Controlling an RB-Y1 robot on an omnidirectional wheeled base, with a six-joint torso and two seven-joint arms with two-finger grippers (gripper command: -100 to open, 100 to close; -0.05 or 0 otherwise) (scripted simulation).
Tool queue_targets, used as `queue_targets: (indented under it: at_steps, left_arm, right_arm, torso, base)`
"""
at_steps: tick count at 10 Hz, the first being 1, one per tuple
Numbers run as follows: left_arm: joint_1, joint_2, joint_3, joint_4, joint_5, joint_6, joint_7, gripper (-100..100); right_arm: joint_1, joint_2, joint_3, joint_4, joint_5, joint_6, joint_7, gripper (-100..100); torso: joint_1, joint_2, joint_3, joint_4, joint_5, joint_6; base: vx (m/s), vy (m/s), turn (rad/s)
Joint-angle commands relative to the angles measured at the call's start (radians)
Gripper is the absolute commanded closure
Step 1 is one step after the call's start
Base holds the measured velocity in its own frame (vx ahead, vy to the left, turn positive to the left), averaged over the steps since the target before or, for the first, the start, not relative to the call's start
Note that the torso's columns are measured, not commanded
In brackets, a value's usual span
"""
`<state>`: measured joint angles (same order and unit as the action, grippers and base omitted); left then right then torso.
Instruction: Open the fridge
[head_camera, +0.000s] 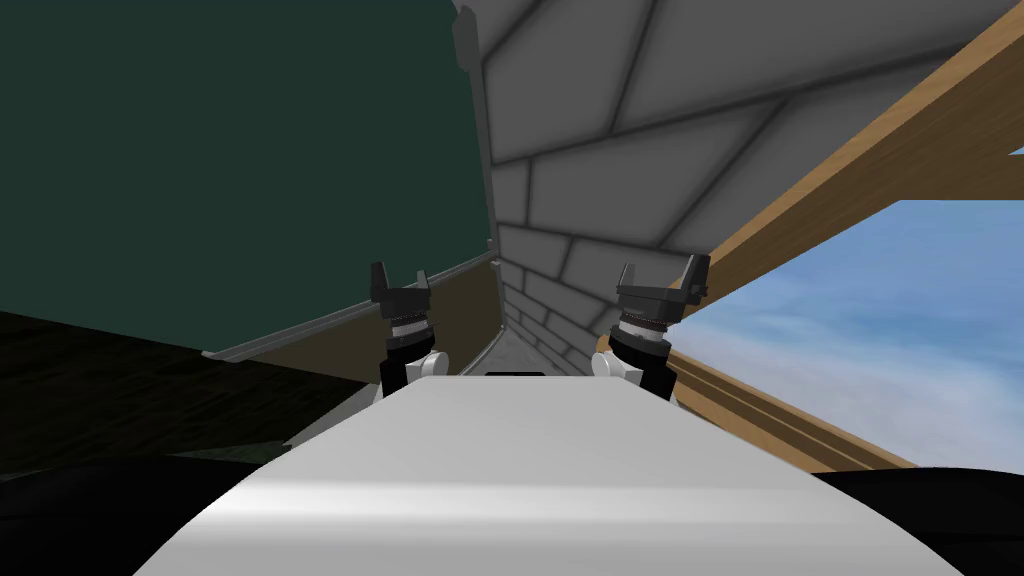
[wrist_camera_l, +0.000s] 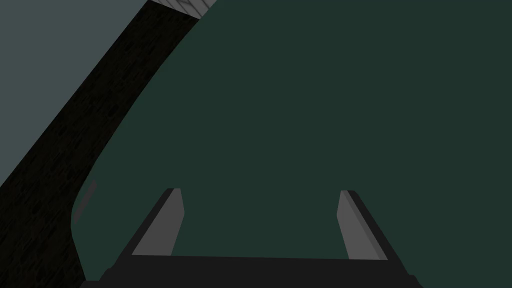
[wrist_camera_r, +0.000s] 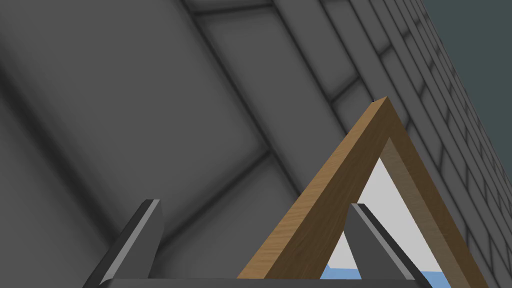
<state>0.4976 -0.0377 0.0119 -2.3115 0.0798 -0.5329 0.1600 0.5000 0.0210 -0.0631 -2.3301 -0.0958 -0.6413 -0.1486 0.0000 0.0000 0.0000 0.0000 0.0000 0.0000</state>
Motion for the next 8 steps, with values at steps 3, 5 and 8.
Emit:
queue_targets:
  at_steps: [3, 5, 8]
  left_arm:
    - [0.000, 0.000, 0.000, 0.000, 0.000, 0.000, 0.000, 0]
    - [0.000, 0.000, 0.000, 0.000, 0.000, 0.000, 0.000, 0]
    - [0.000, 0.000, 0.000, 0.000, 0.000, 0.000, 0.000, 0]
  right_arm:
    - [0.000, 0.000, 0.000, 0.000, 0.000, 0.000, 0.000, 0]
    - [0.000, 0.000, 0.000, 0.000, 0.000, 0.000, 0.000, 0]
    - [0.000, 0.000, 0.000, 0.000, 0.000, 0.000, 0.000, 0]
  torso:
    - [0.000, 0.175, -0.351, 0.176, 0.000, 0.000]
    - [0.000, 0.322, -0.644, 0.322, 0.000, 0.000]
    - [0.000, 0.544, -1.087, 0.544, 0.000, 0.000]
  base:
    - [0.000, 0.000, 0.000]
    - [0.000, 0.000, 0.000]
    - [0.000, 0.000, 0.000]
